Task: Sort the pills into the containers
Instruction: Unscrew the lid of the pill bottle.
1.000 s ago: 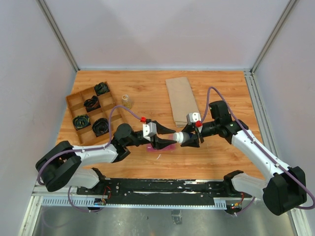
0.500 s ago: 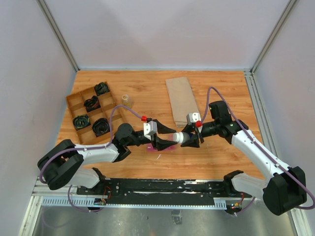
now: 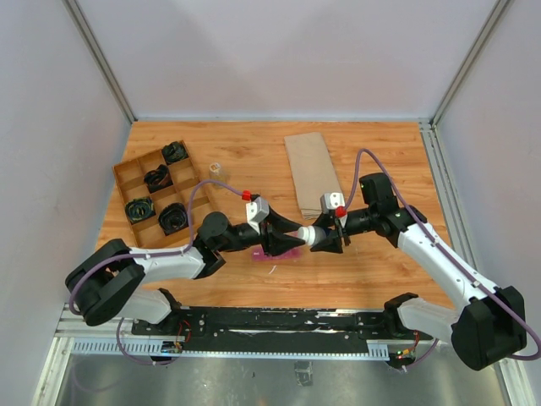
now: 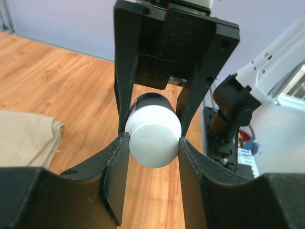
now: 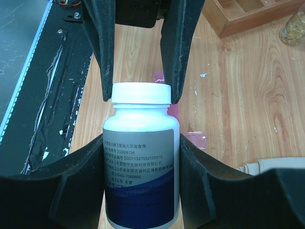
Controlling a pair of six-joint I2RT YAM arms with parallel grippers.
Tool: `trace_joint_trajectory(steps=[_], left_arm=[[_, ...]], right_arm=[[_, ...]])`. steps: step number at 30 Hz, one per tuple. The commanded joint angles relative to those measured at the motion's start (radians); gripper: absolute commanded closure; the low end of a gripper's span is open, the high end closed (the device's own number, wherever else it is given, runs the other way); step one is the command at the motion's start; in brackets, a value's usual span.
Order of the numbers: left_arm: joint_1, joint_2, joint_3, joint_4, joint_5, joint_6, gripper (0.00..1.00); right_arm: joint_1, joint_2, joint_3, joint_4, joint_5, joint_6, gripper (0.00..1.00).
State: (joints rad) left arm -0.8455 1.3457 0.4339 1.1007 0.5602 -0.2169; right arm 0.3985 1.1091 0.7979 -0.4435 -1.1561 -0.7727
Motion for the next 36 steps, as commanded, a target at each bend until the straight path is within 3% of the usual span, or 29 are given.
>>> trace_joint_trajectory(steps=[1, 3, 11, 14, 19, 27, 32, 36], left_arm=[[-0.012, 0.004, 0.016, 0.022, -0.157, -0.254, 0.89], [-0.035, -0.007, 0.029, -0.042, -0.243, -0.329, 0.99], [-0.132, -0.085, 0.091, -0.339, -0.619, -0.557, 0.99], [-0.132, -0.091, 0.135, -0.449, -0.653, -0.644, 0.98], [-0.130, -0.083, 0.185, -0.464, -0.604, -0.743, 0.95], [-0.132, -0.103, 0.202, -0.535, -0.641, -0.689, 0.39], [-0.132, -0.121, 0.186, -0.569, -0.649, -0.649, 0.16], [-0.131, -0.149, 0.165, -0.606, -0.645, -0.608, 0.08]], right_arm=[[-0.010, 0.010, 0.032, 0.032, 0.033, 0.046, 0.99], [-0.009, 0.018, 0.035, 0.034, 0.046, 0.057, 0.99], [-0.010, 0.027, 0.035, 0.050, 0.073, 0.083, 0.99], [-0.009, 0.030, 0.035, 0.050, 0.070, 0.087, 0.99], [-0.010, 0.030, 0.035, 0.049, 0.068, 0.087, 0.99], [-0.010, 0.027, 0.037, 0.050, 0.063, 0.089, 0.99], [-0.011, 0.025, 0.037, 0.049, 0.055, 0.091, 1.00], [-0.012, 0.024, 0.037, 0.048, 0.054, 0.090, 1.00]])
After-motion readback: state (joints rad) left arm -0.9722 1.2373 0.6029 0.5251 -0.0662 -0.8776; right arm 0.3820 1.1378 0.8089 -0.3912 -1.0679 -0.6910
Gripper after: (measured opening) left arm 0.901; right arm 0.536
